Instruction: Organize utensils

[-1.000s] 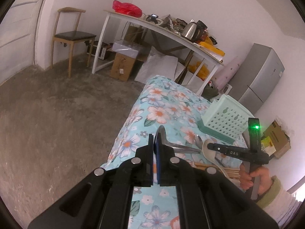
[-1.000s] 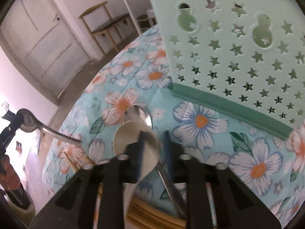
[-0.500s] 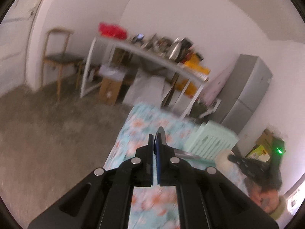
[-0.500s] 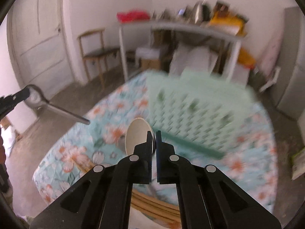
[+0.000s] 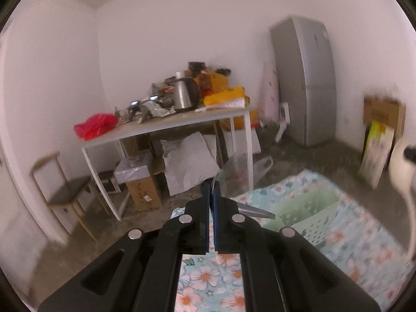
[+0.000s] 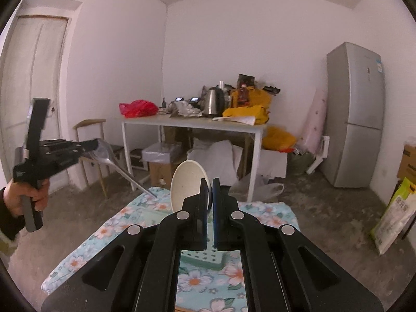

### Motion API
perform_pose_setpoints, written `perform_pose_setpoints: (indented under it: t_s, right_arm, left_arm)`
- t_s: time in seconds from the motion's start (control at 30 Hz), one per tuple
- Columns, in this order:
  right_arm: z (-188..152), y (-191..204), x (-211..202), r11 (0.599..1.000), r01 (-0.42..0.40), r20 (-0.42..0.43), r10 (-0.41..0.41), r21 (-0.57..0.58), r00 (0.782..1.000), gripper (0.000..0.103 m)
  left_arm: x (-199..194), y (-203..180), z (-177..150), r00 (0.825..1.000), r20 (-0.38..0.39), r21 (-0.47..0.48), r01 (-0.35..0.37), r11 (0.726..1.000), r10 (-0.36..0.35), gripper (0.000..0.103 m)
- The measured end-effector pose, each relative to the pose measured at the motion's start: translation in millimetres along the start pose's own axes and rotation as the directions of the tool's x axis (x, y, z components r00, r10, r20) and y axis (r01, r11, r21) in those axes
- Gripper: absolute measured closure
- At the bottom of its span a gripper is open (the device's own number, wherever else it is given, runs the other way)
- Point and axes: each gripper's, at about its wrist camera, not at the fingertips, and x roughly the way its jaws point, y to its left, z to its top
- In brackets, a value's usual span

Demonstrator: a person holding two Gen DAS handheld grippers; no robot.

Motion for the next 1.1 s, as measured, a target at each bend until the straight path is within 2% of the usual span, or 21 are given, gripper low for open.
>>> perform_pose_setpoints:
  t_s: [0.2, 0.33, 0.47, 0.57, 0.73, 0.83, 0.97, 1.03, 1.1]
  right_arm:
    - [-9.5, -4.7, 6.2, 1.0, 0.008, -0.009, -0.008, 0.013, 1.0, 0.101]
    - [-9.2, -1.8, 6.9, 1.0, 0.008, -0.009, -0.008, 0.013, 1.0, 0.101]
    - [-5.2, 0.3, 3.0, 1.0, 0.004, 0.004, -0.004, 0.018, 1.0, 0.101]
    - [-3.2, 0.9, 7.5, 1.0, 0.002, 0.01, -0.002, 0.026, 1.0, 0.101]
    - [1.5, 1.6, 9.7, 0.999, 0.006, 0.026, -0.007, 0.038, 1.0, 0.101]
    - [5.5, 0.7, 9.6, 0.998, 0.004, 0.047, -0.007, 0.057, 0.999, 0.101]
    - [16.4, 1.1, 12.8, 0.997, 0.001, 0.111, -0.01, 0.082, 0.994, 0.101]
    - [23.5, 1.1, 20.3, 0.995, 0.022, 0.15, -0.036, 0.098, 0.988, 0.101]
    - [29.7, 2.5, 32.1, 0.992, 0.053, 0.194, -0.074, 0.111, 0.978, 0.101]
  left_arm:
    - [33.6, -27.7, 6.6, 0.994, -0.097, 0.163, -0.026, 0.986, 0.042, 0.101]
    - [58.7, -33.7, 5.2, 0.979, -0.203, 0.169, 0.024, 0.985, 0.011, 0.101]
    - [85.0, -31.5, 2.7, 0.945, -0.313, 0.052, 0.121, 0.991, -0.099, 0.1]
    - [101.8, -29.3, -2.1, 0.92, -0.354, -0.041, 0.163, 0.986, -0.167, 0.098]
    - [118.2, -29.7, -10.0, 0.888, -0.369, -0.164, 0.23, 0.959, -0.276, 0.095]
    - [126.1, -27.3, -15.3, 0.868, -0.366, -0.232, 0.264, 0.936, -0.335, 0.088]
    - [130.7, -23.0, -21.2, 0.855, -0.35, -0.3, 0.286, 0.91, -0.384, 0.085]
    - [128.2, -18.9, -22.3, 0.851, -0.33, -0.328, 0.303, 0.895, -0.409, 0.085]
    - [123.4, -16.3, -23.2, 0.855, -0.305, -0.341, 0.314, 0.886, -0.42, 0.085]
